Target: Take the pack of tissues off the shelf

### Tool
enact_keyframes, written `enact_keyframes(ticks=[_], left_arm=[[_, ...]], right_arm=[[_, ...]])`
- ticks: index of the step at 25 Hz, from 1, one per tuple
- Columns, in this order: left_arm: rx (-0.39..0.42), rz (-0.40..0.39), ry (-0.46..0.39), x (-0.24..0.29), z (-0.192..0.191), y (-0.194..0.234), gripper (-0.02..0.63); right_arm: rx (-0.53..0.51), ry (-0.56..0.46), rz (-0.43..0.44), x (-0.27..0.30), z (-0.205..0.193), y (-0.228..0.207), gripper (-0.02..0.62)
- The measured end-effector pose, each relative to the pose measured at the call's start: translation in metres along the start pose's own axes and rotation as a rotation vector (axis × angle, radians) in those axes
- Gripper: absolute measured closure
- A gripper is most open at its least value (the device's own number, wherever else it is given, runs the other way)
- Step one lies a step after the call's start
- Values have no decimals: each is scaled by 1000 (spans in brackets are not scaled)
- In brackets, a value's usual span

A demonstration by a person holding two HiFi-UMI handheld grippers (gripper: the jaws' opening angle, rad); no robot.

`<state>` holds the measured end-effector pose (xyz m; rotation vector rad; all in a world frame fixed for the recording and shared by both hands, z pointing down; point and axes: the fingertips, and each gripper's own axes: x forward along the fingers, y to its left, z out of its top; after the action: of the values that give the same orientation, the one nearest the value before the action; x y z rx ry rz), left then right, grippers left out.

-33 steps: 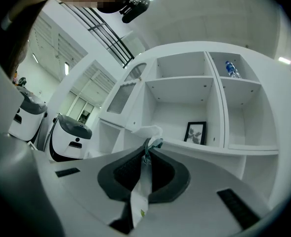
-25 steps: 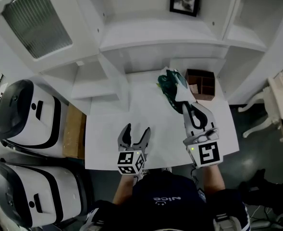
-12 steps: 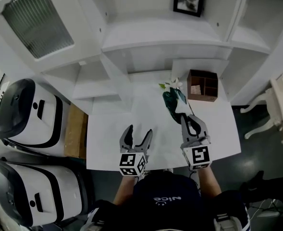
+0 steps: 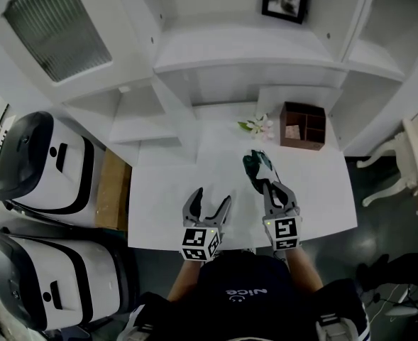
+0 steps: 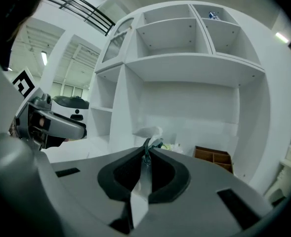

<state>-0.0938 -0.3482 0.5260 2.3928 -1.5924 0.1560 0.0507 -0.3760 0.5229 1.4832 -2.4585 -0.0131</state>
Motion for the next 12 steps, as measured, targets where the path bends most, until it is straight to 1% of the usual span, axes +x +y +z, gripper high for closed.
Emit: enact_keyframes(ticks=[7, 9, 11, 12], left_arm=[[-6, 27, -11, -1, 4, 12, 275], [-11, 29, -17, -2, 5, 13, 314], [-9, 33, -18, -3, 5, 14, 381], [-8, 39, -14, -3, 4, 15, 429]], right_arm=[[-20, -17, -6, 2, 10, -2, 578], [-15, -25, -8, 2, 13, -3, 578], [-7, -31, -6, 2, 15, -2, 577], [-2, -33, -5, 3, 16, -2, 578]])
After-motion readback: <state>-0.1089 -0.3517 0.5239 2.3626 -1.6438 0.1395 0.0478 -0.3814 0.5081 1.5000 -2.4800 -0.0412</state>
